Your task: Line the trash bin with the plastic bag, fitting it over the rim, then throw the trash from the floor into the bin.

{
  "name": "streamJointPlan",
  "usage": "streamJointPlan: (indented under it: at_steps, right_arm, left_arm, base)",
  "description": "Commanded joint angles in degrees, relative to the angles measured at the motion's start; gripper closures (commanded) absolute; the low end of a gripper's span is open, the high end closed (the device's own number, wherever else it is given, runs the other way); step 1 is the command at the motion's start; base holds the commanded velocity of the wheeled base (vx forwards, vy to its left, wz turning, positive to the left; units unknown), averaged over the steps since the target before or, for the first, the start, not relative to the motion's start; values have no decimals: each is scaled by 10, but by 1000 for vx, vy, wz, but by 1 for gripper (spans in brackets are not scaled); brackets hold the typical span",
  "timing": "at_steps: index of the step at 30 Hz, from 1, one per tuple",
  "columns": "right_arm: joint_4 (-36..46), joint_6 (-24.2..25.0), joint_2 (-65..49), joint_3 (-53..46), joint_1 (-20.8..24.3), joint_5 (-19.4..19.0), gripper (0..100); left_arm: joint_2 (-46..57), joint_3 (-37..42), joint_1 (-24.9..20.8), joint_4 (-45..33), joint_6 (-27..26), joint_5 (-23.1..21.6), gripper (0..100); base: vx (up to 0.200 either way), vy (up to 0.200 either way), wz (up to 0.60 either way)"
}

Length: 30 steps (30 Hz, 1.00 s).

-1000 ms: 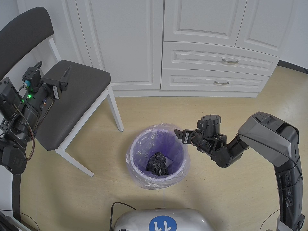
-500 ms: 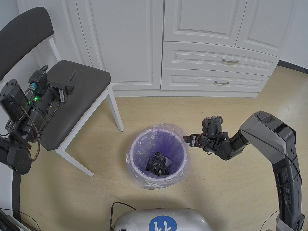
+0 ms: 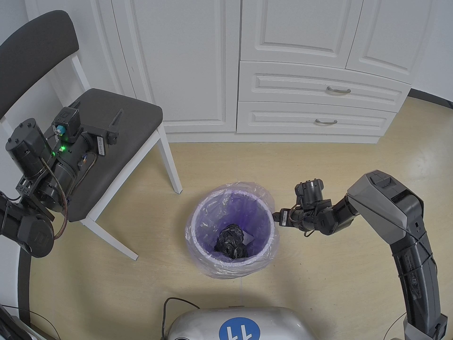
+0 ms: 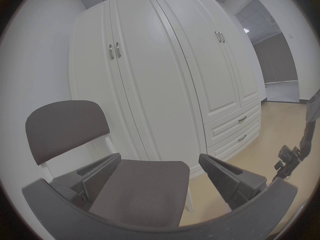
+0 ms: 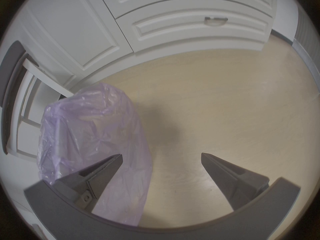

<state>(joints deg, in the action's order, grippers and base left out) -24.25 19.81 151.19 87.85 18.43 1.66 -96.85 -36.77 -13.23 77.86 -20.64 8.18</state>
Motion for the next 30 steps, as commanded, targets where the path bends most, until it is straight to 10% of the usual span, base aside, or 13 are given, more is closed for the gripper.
streamJointPlan:
  at_steps: [1,25,30]
  right_arm:
    - [10,19,27,22,0,-19,0]
    - [31,33,3,33,-20,-19,0]
    - [47,-35,-49,-22,-29,-20,0]
  left_arm:
    - [-7,-1,0,0,0,1,0]
    - [-20,-4,0,0,-4,1,0]
    - [-24,-4,-1,0,-7,1,0]
  base:
    - [0,0,0]
    - [0,0,0]
    - [0,0,0]
